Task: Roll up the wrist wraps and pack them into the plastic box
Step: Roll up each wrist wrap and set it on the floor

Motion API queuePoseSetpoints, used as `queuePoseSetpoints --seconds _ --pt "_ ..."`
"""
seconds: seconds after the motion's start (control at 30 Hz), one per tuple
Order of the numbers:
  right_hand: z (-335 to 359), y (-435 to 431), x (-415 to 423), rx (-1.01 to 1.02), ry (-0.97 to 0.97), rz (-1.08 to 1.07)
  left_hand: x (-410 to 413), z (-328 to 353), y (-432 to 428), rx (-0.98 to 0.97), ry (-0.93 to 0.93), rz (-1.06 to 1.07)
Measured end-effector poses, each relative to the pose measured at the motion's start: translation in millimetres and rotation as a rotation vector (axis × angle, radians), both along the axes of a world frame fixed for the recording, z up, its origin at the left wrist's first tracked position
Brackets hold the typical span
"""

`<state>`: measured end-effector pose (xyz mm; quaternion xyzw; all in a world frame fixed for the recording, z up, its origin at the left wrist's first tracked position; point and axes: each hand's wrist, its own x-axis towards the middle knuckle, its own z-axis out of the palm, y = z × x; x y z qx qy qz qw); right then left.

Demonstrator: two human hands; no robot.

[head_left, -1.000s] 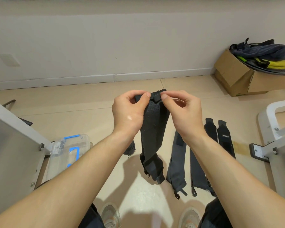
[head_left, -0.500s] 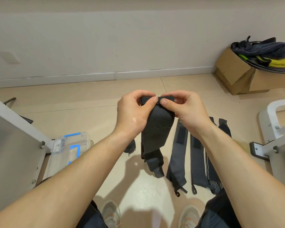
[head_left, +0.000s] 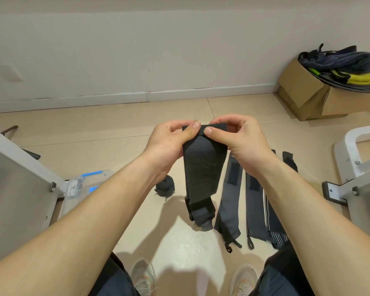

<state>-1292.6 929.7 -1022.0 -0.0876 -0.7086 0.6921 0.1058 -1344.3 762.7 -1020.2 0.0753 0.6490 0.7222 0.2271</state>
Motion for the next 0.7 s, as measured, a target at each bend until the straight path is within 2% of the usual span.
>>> queuePoseSetpoints --seconds 0.07,0.17,0.23,0.43,0.7 --pt "-2 0 -1 0.014 0.008 -0.004 0 -2 0 -0.022 -0.029 -0.062" --pt "-4 0 -1 0.064 0.016 -0.009 -3 -9 4 -0.26 0.147 -0.081" --pt "-5 1 -2 0.094 0.025 -0.028 -2 -11 6 -0.313 0.213 -0.063" --pt "-4 -2 -1 0.116 0.05 -0.003 0 -13 7 -0.189 0.149 0.011" --pt "-4 1 -3 -0.078 -0.001 0.103 0 -6 3 0.056 -0.101 0.029"
